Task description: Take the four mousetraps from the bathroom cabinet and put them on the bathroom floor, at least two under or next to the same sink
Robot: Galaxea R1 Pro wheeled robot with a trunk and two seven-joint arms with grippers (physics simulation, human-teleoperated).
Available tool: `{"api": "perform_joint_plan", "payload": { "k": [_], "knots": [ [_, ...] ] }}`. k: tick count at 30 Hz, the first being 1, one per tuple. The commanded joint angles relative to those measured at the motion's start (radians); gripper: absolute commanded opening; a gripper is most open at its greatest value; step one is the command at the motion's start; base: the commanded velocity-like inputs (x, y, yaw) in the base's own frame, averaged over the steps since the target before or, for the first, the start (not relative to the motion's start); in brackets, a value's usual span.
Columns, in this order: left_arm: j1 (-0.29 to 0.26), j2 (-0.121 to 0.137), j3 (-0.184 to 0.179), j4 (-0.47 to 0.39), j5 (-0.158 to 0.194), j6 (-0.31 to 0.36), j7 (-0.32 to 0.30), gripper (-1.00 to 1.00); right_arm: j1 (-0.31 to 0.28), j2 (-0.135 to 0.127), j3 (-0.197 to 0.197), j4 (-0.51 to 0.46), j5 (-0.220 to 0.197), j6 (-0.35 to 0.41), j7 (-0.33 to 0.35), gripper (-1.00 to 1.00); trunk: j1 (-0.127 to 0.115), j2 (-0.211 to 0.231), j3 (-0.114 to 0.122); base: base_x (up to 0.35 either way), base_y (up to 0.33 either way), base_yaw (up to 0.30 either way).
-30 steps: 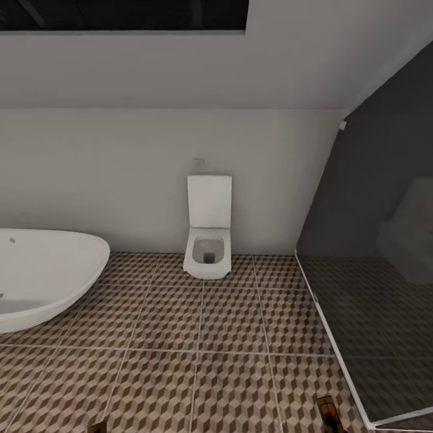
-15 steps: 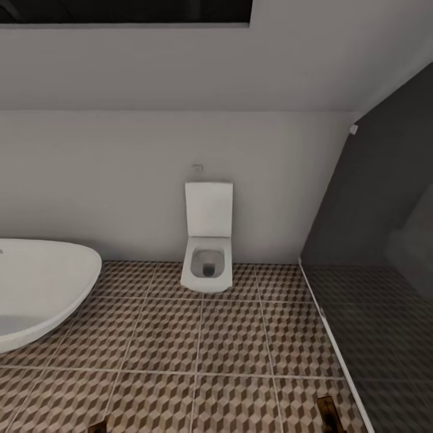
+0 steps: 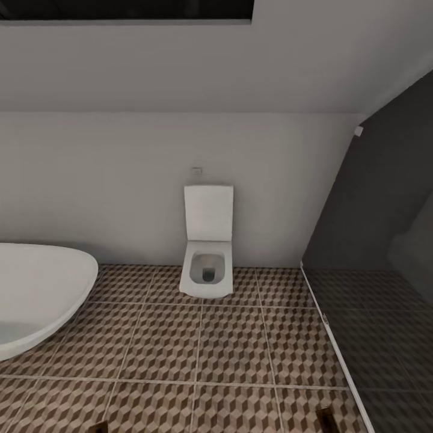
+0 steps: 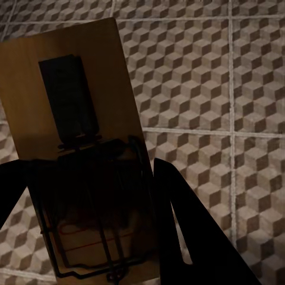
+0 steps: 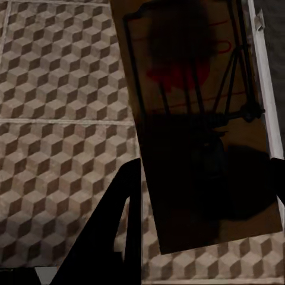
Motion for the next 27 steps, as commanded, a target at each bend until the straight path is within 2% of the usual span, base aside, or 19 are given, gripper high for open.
{"api": "perform_joint_plan", "payload": {
  "k": [1, 3, 5, 7, 9, 13, 14, 15, 16, 19, 23, 25, 27],
  "knots": [
    [-0.001, -0.002, -0.008, 0.003, -0.004, -0.003, 0.009, -1.0, -0.001, -0.001, 0.008, -0.007, -0.011, 0.005, -0.003, -1.0, 0.001, -0.002, -0.002, 0.003, 0.0, 0.0],
    [-0.001, -0.007, -0.006, 0.003, -0.004, 0.01, 0.01, -1.0, -0.001, -0.001, 0.009, -0.032, -0.011, 0.022, -0.004, -1.0, 0.001, -0.002, -0.002, 0.002, 0.0, 0.0],
    [-0.001, -0.02, -0.004, 0.001, -0.004, 0.08, 0.011, -1.0, -0.001, -0.002, 0.009, -0.068, -0.01, 0.034, -0.006, -1.0, 0.001, -0.002, -0.002, 0.0, 0.0, 0.0],
    [-0.001, -0.033, -0.002, -0.022, -0.004, 0.216, 0.011, -1.0, -0.001, -0.002, 0.009, -0.11, -0.009, 0.043, -0.008, -1.0, 0.001, -0.002, -0.002, 0.0, 0.0, 0.0],
    [-0.001, -0.04, -0.002, -0.112, -0.005, 0.372, 0.011, -1.0, -0.001, -0.003, 0.009, -0.161, -0.007, 0.071, -0.014, -1.0, 0.001, -0.002, -0.002, 0.0, 0.0, 0.0],
    [-0.001, -0.038, -0.001, -0.358, -0.006, 0.674, 0.013, -1.0, -0.002, -0.002, 0.009, -0.276, -0.006, 0.239, -0.045, -1.0, 0.001, -0.002, -0.002, 0.0, 0.0, 0.0],
    [-0.001, -0.038, -0.001, -0.383, -0.006, 0.708, 0.014, -1.0, -0.002, -0.002, 0.009, -0.291, -0.006, 0.261, -0.049, -1.0, 0.001, -0.002, -0.002, 0.0, 0.0, 0.0],
    [-0.002, -0.037, 0.0, -0.485, -0.007, 0.855, 0.016, -1.0, -0.003, 0.0, 0.009, -0.359, -0.005, 0.34, -0.058, -1.0, 0.001, -0.002, -0.002, 0.0, 0.0, 0.0],
    [-0.002, -0.037, 0.0, -0.514, -0.007, 0.9, 0.016, -1.0, -0.005, 0.002, 0.009, -0.377, -0.005, 0.361, -0.06, -1.0, 0.001, -0.002, -0.002, 0.0, 0.0, 0.0],
    [-0.004, -0.028, 0.0, -0.571, -0.007, 0.973, 0.016, -1.0, -0.016, 0.018, 0.009, -0.399, -0.005, 0.409, -0.073, -1.0, 0.001, -0.002, -0.002, 0.0, 0.0, 0.0],
    [-0.008, -0.02, 0.001, -0.633, -0.007, 1.039, 0.019, -1.0, -0.062, 0.049, 0.009, -0.407, -0.003, 0.484, -0.109, -1.0, 0.001, -0.002, -0.002, 0.0, 0.0, 0.0],
    [-0.009, -0.019, 0.002, -0.66, -0.007, 1.092, 0.04, -1.0, -0.096, 0.066, 0.009, -0.408, -0.003, 0.521, -0.123, -1.0, 0.001, -0.002, -0.002, 0.0, 0.0, 0.0],
    [-0.009, -0.018, 0.002, -0.671, -0.007, 1.111, 0.067, -1.0, -0.115, 0.073, 0.009, -0.409, -0.004, 0.535, -0.128, -1.0, 0.001, -0.002, -0.002, 0.0, 0.0, 0.0]
  ]
}}
